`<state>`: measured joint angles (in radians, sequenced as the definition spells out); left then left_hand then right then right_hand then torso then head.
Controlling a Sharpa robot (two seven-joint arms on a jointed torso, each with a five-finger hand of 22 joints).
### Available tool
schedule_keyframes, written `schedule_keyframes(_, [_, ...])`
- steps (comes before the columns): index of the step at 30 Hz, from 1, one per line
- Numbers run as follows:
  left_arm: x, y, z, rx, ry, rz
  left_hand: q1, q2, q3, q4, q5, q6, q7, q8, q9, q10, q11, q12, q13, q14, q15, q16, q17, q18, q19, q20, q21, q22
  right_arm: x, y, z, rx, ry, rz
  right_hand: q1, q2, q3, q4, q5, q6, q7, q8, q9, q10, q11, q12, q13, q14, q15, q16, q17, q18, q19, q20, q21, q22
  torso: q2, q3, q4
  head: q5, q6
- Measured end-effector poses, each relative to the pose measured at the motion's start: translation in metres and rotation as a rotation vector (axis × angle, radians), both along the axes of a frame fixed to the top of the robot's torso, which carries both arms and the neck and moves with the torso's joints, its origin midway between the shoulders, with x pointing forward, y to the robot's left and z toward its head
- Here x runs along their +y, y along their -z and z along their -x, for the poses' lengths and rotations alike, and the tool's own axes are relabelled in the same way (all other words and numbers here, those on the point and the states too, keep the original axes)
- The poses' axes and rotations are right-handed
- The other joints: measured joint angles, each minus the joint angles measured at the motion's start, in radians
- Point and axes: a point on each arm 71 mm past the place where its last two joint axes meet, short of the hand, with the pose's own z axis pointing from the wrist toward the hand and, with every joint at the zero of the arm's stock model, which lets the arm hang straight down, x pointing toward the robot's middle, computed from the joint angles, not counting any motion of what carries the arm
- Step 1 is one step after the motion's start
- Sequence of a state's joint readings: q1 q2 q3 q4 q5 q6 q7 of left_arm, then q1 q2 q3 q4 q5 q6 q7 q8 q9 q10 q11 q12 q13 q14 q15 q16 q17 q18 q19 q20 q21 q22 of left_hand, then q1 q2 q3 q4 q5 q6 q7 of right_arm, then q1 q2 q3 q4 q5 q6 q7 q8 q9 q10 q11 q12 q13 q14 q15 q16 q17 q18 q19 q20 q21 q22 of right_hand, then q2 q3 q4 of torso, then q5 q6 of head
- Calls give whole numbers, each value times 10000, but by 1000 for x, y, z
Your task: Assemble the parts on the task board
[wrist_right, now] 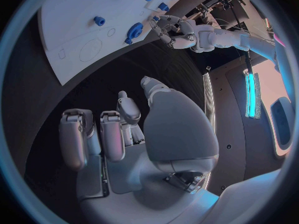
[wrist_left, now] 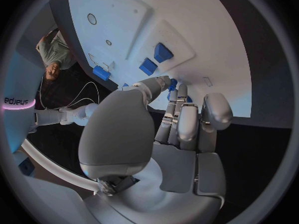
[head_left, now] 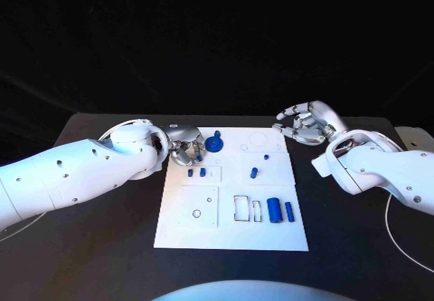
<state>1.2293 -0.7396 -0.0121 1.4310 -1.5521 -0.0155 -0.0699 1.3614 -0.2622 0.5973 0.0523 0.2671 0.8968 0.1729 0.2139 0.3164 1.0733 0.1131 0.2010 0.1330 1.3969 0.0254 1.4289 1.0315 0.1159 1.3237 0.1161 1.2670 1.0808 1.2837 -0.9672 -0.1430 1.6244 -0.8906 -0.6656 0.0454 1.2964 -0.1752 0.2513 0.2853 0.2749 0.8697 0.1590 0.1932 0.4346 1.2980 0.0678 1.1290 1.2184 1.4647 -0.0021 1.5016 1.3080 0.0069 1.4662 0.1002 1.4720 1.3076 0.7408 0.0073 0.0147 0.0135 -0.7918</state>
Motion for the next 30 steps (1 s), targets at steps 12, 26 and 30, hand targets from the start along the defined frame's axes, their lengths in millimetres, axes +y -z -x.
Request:
schedule_keyframes(12, [14, -6, 3, -419, -179, 560, 235, 234, -1833, 446, 0, -409, -18, -496, -307, -1210, 175, -558, -248, -1007, 213, -909, -2386, 233, -1130, 165, -1991, -2509, -4, 1, -2, 73, 58, 118, 24, -87, 470, 1, -57, -75, -69, 154, -32, -2144, -1, -4685, -3874, 22, -22, -736, -2, 309, 0, 1, -995, -1, -11, -4, 2, 11, 40])
schedule_keyframes(26, [52, -23, 2, 505, -1419, 5104, 790, 694, -1738, 1006, 63, 397, 182, -402, -427, -567, 156, -119, -240, -1468, 188, -1596, -3953, 461, -1490, 121, -3210, -4001, 4, 6, -1, 122, -1123, 1960, 1047, -728, 2084, -503, -338, 652, -39, 308, -158, -2018, 116, -8542, -7600, 20, -20, -654, -3, 309, 0, 1, -656, -3, -7, 0, -6, 17, 197])
schedule_keyframes(30, [63, -27, 3, 1422, -2039, 7347, 809, 675, -1286, 937, 63, 462, 117, -342, -432, -114, 14, 226, -132, -1915, 85, -1937, -4761, 624, -1786, 35, -3704, -4587, 14, 9, 3, -92, -1857, 3202, 1072, -753, 2261, -660, -477, 762, -76, 309, -178, -1918, 109, -9058, -8153, 20, -20, -679, -3, 310, 0, 1, -307, -3, 1, -2, -4, -145, 277])
